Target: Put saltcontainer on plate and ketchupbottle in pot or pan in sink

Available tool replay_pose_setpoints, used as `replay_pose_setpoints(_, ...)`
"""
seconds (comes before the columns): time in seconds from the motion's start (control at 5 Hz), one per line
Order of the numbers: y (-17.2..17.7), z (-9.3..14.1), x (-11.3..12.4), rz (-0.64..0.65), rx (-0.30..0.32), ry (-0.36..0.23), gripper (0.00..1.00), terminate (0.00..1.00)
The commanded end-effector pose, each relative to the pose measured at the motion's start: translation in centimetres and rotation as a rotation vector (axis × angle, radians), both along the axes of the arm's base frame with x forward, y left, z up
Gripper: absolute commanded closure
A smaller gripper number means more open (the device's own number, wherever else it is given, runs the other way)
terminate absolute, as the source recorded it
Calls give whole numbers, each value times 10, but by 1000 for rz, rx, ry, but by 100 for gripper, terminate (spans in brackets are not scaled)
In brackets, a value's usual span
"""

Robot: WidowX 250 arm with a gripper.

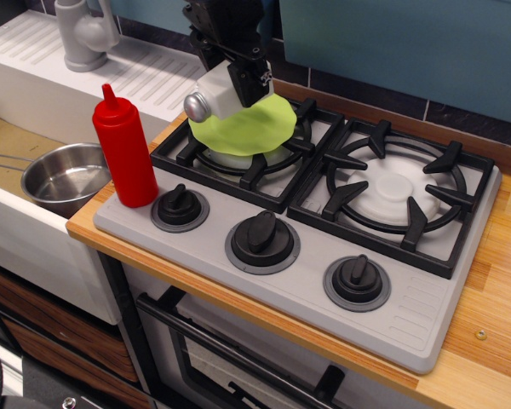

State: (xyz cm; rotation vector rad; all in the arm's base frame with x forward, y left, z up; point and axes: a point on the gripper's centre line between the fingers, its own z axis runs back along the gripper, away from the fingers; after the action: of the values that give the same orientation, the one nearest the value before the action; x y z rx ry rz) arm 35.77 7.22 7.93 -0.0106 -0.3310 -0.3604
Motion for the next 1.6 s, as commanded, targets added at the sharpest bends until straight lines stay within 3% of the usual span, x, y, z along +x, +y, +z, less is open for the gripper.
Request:
replay_pose_setpoints(0.0, -10, 23, 6, 16, 24, -39, 0, 0)
replay_pose_setpoints(0.4, -26, 30, 1, 49, 21, -17, 0, 0)
replay_pose_setpoints(0.6, -33, 37, -2, 87, 26, 37, 0, 0)
replay_pose_setpoints(0.8, -36, 53, -7, 158, 55, 127, 0, 0)
replay_pose_setpoints(1.0, -43, 63, -5, 151, 101, 182, 0, 0)
replay_pose_setpoints(1.4, -43, 63, -5, 151, 101, 182, 0, 0)
